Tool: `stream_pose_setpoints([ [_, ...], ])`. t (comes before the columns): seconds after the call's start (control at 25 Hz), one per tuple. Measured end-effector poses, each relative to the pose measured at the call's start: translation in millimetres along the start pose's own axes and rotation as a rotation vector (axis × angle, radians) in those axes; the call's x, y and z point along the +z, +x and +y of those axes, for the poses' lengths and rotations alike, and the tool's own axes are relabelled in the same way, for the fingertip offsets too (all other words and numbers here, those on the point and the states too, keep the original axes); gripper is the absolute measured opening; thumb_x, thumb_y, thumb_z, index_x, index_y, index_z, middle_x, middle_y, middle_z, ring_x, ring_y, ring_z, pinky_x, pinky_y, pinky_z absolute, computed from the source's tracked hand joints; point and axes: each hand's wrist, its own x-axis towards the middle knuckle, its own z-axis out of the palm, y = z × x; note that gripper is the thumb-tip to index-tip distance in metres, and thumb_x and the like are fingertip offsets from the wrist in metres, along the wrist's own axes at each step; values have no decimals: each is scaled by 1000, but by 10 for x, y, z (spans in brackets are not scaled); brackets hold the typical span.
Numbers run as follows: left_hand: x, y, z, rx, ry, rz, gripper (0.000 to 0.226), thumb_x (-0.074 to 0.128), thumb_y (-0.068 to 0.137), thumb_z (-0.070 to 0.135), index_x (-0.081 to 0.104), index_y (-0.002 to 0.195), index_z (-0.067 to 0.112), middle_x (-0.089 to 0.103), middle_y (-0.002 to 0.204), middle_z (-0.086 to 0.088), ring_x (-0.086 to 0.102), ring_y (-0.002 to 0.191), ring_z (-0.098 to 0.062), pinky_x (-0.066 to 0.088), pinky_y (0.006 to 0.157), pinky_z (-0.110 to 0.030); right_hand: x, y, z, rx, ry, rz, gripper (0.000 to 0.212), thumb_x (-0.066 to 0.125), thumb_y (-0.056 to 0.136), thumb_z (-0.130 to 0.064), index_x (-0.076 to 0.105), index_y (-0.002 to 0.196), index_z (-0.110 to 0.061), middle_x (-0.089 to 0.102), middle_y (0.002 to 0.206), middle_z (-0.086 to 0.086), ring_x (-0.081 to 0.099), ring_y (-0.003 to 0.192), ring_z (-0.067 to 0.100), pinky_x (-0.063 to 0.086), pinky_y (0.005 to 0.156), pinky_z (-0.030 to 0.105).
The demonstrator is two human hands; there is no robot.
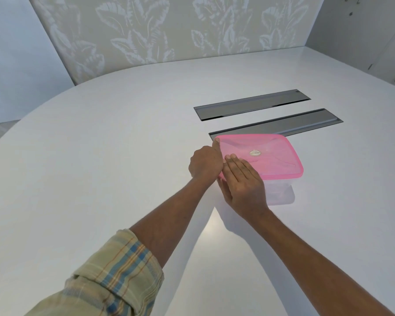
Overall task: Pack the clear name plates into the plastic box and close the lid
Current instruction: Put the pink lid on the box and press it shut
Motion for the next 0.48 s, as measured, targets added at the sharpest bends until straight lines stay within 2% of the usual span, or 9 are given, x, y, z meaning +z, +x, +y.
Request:
stream_pose_setpoints([
  [0.16,-20,-14,4,-10,-10,-19,72,19,103,69,66,86,18,68,91,-5,56,83,-28,41,72,-36,-79,22,-36,54,26,-67,39,62,104,-27,70,130,2,69,136,17,64,132,30,47,114,46],
  [0.32,-15,-22,13,-4,24,-12,79,18,102,71,72,99,13,74,105,-11,65,92,-33,43,74,-37,-252,73,61,108,128,-230,51,59,104,-43,68,134,-2,68,138,14,61,134,28,46,114,45],
  [0.4,-16,-22,17,3,69,-2,82,18,103,70,73,109,10,73,110,-13,69,102,-36,43,74,-37,-382,155,294,302,141,-230,47,62,103,-45,71,123,-3,74,123,15,67,118,32,51,103,45],
  [0.48,-21,-19,23,4,87,0,82,18,104,69,73,111,9,73,111,-13,69,105,-37,43,74,-37,-504,270,633,586,30,-303,50,57,103,-50,67,113,-2,71,111,17,65,107,37,51,93,47],
])
